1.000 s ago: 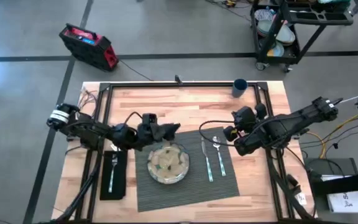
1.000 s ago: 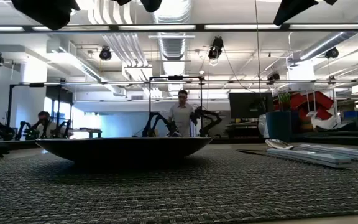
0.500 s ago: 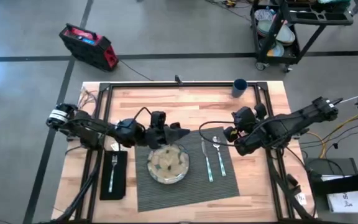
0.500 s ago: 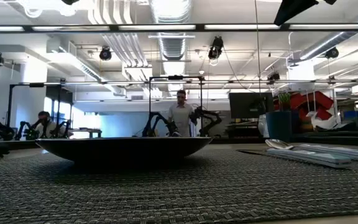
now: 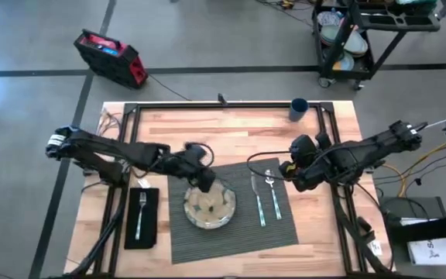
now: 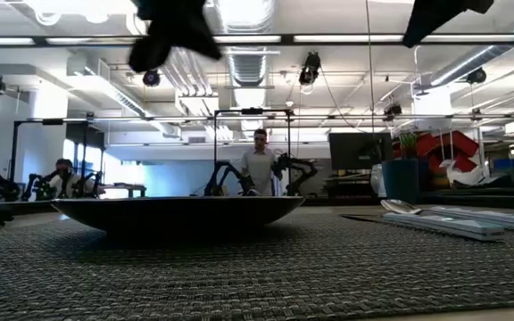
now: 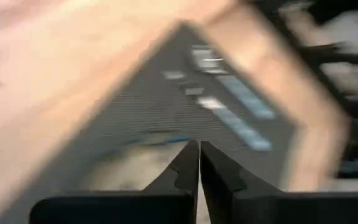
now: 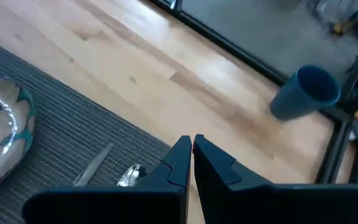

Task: Set table place
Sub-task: Adjust the dark blue table mat

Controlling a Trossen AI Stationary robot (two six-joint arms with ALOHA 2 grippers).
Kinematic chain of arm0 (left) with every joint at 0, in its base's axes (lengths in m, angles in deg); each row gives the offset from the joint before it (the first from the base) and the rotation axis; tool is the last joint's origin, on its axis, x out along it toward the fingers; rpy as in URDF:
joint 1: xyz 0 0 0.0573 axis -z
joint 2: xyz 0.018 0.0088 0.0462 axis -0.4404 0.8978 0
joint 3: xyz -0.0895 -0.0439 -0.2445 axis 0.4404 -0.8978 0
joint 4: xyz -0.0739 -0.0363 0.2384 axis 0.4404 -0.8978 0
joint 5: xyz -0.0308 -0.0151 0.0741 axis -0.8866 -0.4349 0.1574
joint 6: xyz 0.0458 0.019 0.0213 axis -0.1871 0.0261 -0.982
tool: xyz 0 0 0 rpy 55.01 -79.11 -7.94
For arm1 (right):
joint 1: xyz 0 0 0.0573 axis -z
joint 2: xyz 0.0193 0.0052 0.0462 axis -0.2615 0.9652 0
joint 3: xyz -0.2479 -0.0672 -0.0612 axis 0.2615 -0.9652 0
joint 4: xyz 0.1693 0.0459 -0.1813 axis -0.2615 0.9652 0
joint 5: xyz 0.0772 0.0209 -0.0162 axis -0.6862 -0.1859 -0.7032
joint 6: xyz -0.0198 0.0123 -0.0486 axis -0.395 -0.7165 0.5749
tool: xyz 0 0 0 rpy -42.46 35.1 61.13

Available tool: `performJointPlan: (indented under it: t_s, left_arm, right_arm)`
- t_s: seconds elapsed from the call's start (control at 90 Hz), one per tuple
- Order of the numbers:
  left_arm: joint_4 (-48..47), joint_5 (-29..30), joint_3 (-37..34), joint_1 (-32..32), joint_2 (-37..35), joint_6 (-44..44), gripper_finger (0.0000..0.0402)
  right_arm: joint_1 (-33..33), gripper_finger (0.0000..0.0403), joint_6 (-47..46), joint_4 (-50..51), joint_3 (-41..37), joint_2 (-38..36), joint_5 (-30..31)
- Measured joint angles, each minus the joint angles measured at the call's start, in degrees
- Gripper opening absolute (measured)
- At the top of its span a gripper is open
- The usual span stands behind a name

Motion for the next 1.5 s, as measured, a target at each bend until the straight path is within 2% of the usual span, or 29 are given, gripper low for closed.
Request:
performJointPlan:
  t_s: [0.122,0.256,0.311,0.356,0.433,0.489,0.544,0.611,0.7,0.811,1.0,1.122,1.244,1.5]
  left_arm:
    - [-0.12,2.46,3.31,-1.85,-0.28,10.47,0.0001]
    - [3.88,13.17,3.87,-4.85,0.56,20.94,0.0010]
    - [8.54,12.81,3.15,-8.45,0.50,21.88,0.0013]
    - [18.04,7.35,1.38,-11.87,-0.45,16.51,0.0012]
    - [42.13,-13.20,-3.19,-18.03,-1.50,6.15,0.0006]
    - [57.60,-27.63,-6.64,-22.07,-1.49,8.35,0.0002]
    - [67.53,-35.66,-9.66,-25.79,-1.18,13.90,0.0001]
    - [74.10,-38.80,-13.38,-30.52,-1.43,19.83,0.0001]
    - [84.90,-40.96,-17.96,-36.06,-1.70,23.31,0.0000]
    - [98.93,-43.47,-22.75,-39.20,-2.40,28.32,0.0000]
    - [126.71,-43.49,-28.83,-39.77,-2.29,21.00,0.0000]
    - [127.27,-43.87,-30.70,-39.70,-4.20,19.77,0.0003]
    - [127.93,-44.08,-30.67,-38.77,-5.98,18.36,0.0024]
    - [127.90,-43.30,-28.07,-38.48,-7.33,21.38,0.0117]
  right_arm:
    - [0.76,0.0002,-6.47,-0.71,1.40,0.00,0.15]
    - [2.30,0.0002,-11.16,-3.33,3.04,0.00,0.54]
    - [3.44,0.0002,-10.97,-5.20,3.56,0.00,0.55]
    - [4.38,0.0002,-10.24,-6.42,3.84,0.00,0.55]
    - [5.93,0.0002,-9.71,-7.98,3.91,0.00,0.62]
    - [6.97,0.0002,-9.58,-8.93,3.91,0.00,0.65]
    - [7.98,0.0002,-9.26,-9.37,3.91,0.08,0.70]
    - [8.62,0.0002,-9.18,-9.34,3.89,0.13,0.82]
    - [8.95,0.0002,-9.15,-9.34,3.84,0.13,2.20]
    - [9.04,0.0002,-9.12,-9.35,3.82,0.13,3.98]
    - [9.25,0.0002,-9.86,-9.63,3.80,0.14,5.08]
    - [9.29,0.0002,-9.86,-9.79,3.80,0.15,5.09]
    - [9.40,0.0002,-9.79,-10.26,3.80,0.15,5.84]
    - [9.40,0.0002,-8.36,-12.36,3.69,0.17,8.61]
